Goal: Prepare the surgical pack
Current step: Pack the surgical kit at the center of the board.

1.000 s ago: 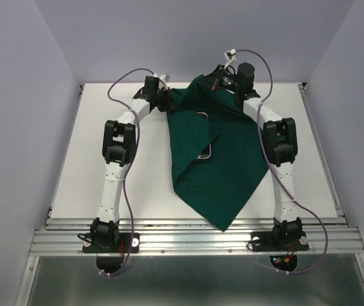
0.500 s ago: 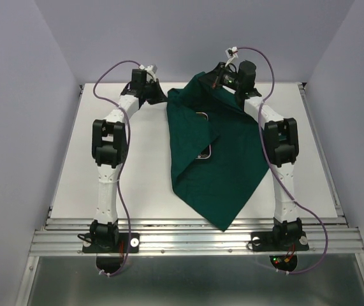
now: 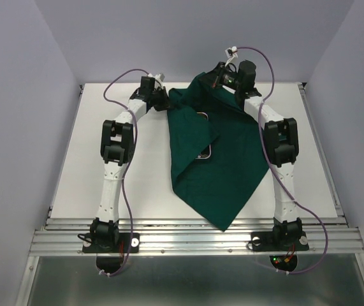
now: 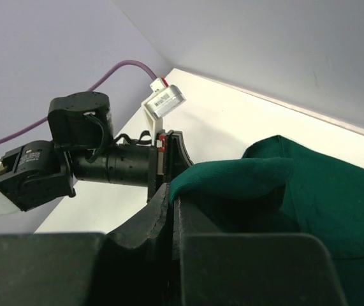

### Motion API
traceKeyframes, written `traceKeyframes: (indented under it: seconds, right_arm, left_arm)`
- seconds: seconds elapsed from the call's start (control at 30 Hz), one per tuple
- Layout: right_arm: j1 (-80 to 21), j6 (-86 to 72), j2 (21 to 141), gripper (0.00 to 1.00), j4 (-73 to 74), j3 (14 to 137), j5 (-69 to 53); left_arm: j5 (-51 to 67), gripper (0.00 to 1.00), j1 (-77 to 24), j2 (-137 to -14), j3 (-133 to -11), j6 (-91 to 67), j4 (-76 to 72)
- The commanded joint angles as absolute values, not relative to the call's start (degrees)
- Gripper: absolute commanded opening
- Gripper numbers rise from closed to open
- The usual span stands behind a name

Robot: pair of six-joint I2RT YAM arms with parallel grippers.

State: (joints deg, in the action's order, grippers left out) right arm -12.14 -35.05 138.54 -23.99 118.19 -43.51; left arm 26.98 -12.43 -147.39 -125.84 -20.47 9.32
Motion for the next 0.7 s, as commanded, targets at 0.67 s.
traceKeyframes:
  seconds: [0.67]
  right_arm:
    - [-11.5, -22.9, 122.3, 0.01, -25.8, 115.9, -36.3]
  left_arm:
    - [26.8, 0.00, -13.0, -146.3, -123.0, -20.1, 9.7]
